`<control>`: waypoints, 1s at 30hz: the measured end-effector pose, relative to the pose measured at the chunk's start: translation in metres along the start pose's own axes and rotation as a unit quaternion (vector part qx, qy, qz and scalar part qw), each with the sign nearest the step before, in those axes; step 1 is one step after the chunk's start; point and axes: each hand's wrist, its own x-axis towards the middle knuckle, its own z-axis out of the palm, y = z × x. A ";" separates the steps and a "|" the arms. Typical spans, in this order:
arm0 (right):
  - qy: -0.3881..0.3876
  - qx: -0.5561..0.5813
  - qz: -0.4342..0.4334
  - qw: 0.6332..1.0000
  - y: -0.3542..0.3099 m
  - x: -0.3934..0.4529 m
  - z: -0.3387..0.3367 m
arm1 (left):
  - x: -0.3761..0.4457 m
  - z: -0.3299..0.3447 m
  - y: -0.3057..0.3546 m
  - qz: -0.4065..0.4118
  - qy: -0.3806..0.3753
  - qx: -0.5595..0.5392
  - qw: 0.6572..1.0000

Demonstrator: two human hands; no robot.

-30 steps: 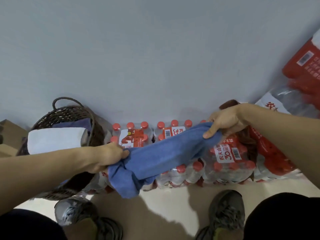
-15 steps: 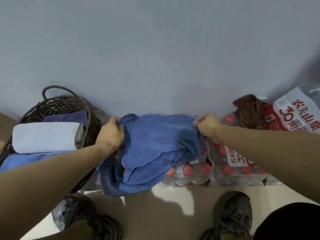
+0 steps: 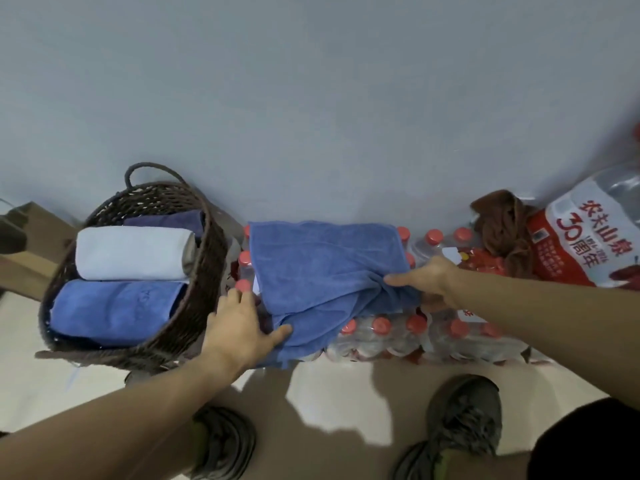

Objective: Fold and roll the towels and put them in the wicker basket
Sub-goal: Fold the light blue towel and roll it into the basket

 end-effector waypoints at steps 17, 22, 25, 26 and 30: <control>-0.059 0.056 -0.300 0.951 0.034 -0.154 0.176 | -0.029 -0.071 0.014 0.012 -0.158 -0.252 0.955; -0.032 0.152 -0.297 0.942 0.044 -0.169 0.173 | -0.052 -0.092 0.014 -0.023 -0.206 -0.388 0.898; -0.039 0.131 -0.290 0.947 0.055 -0.171 0.161 | -0.060 -0.098 0.007 -0.004 -0.194 -0.319 0.928; -0.045 0.124 -0.294 0.947 0.056 -0.171 0.157 | -0.061 -0.099 0.006 -0.012 -0.208 -0.306 0.929; -0.076 0.053 -0.338 0.937 0.054 -0.168 0.143 | -0.064 -0.100 -0.001 -0.014 -0.270 -0.240 0.933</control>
